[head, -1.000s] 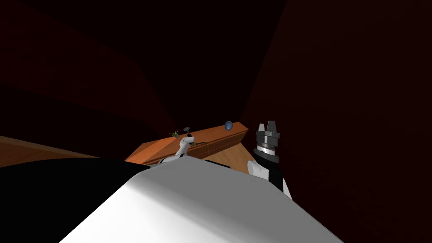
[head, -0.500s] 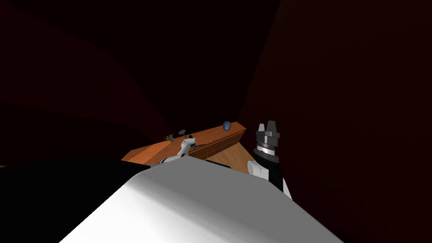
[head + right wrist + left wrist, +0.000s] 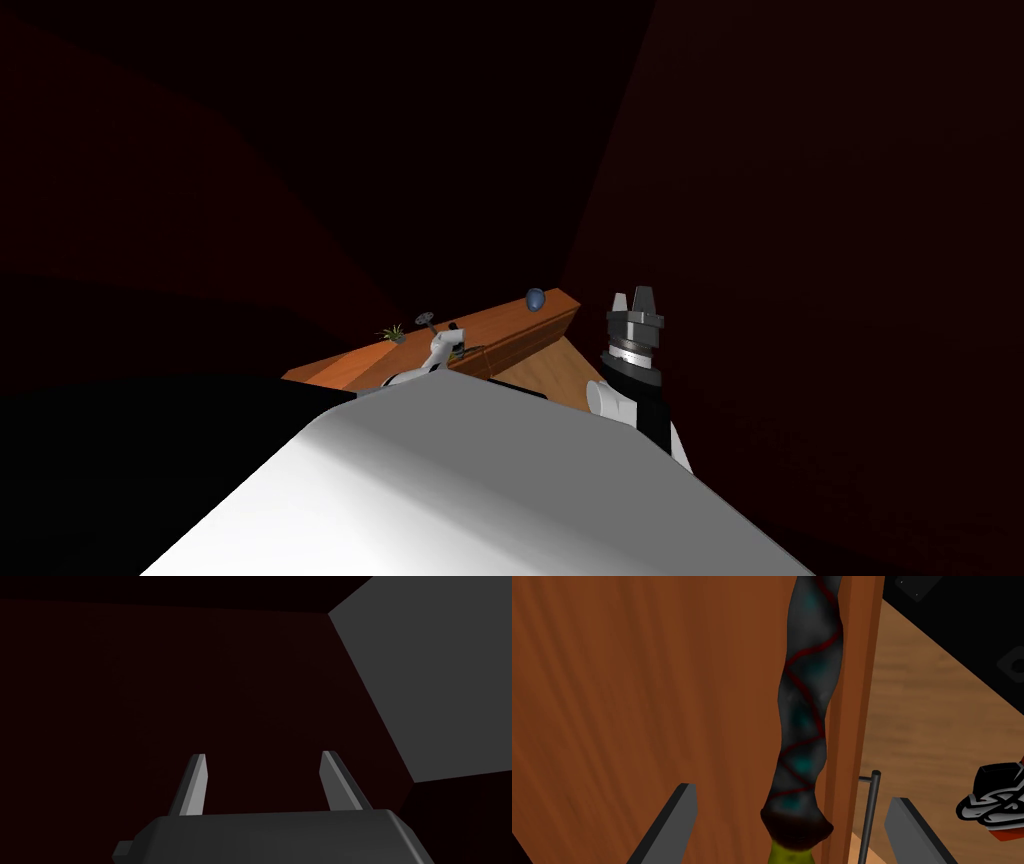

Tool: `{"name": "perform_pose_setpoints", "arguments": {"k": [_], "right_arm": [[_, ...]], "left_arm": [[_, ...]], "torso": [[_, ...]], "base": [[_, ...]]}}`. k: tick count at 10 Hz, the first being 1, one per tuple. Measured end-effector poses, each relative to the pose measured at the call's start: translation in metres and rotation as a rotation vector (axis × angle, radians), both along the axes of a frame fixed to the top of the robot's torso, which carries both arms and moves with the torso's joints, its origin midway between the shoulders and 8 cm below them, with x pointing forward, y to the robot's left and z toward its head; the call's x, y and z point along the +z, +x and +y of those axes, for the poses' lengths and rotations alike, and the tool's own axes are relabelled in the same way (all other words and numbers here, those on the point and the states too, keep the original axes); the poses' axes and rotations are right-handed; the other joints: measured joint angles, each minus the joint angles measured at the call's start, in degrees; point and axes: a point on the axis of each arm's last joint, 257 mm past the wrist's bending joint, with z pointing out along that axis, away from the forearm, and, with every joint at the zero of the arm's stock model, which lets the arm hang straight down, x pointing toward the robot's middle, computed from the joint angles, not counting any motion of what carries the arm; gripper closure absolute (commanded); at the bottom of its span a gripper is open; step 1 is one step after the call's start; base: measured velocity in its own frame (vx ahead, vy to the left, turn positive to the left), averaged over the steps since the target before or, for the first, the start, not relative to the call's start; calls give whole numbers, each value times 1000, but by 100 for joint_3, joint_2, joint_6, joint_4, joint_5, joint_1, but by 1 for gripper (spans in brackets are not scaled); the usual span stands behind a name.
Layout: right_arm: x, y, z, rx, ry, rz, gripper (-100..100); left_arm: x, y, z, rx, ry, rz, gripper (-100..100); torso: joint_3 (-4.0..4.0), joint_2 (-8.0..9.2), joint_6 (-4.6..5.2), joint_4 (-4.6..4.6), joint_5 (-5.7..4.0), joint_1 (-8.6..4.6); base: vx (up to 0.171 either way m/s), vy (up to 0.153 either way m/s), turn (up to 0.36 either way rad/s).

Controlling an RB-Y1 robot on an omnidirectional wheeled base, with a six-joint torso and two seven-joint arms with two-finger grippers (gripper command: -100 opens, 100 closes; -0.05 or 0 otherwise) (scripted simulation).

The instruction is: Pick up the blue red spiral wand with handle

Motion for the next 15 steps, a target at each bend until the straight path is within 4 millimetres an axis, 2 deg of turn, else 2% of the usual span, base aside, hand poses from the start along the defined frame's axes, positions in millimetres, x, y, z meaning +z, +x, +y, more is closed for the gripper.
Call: {"name": "perform_pose_setpoints", "arguments": {"k": [1, 2, 3, 8, 9, 13, 14, 15], "right_arm": [[0, 0, 0, 0, 0, 0, 0], [0, 0, 0, 0, 0, 0, 0], [0, 0, 0, 0, 0, 0, 0], [0, 0, 0, 0, 0, 0, 0], [0, 0, 0, 0, 0, 0, 0], [0, 0, 0, 0, 0, 0, 0], [0, 0, 0, 0, 0, 0, 0], [0, 0, 0, 0, 0, 0, 0]], "left_arm": [[-3, -3, -4, 6, -13, 17, -100], [-4, -4, -5, 7, -14, 19, 0], [-4, -4, -5, 7, -14, 18, -100], [-26, -22, -13, -6, -16, 20, -100], [-26, -22, -13, -6, -15, 17, 100], [-26, -21, -13, -6, -15, 17, 100], [-26, -21, -13, -6, -15, 17, 0], [-26, -21, -13, -6, -15, 17, 100]], "torso": [[-3, -5, -1, -1, 0, 3], [1, 3, -3, 0, 0, -1], [6, 10, -2, 2, -1, -5], [4, 9, -3, 1, -2, -8], [7, 14, -2, 3, -2, -9], [-1, 3, 0, -3, 6, 6], [-1, 2, 0, -3, 6, 7], [-2, 1, 0, -3, 6, 7]], "base": [[26, 15, -15], [0, 0, 0], [36, 10, 28], [37, 11, 24], [0, 0, 0], [0, 0, 0], [0, 0, 0], [-15, -4, -43]]}}
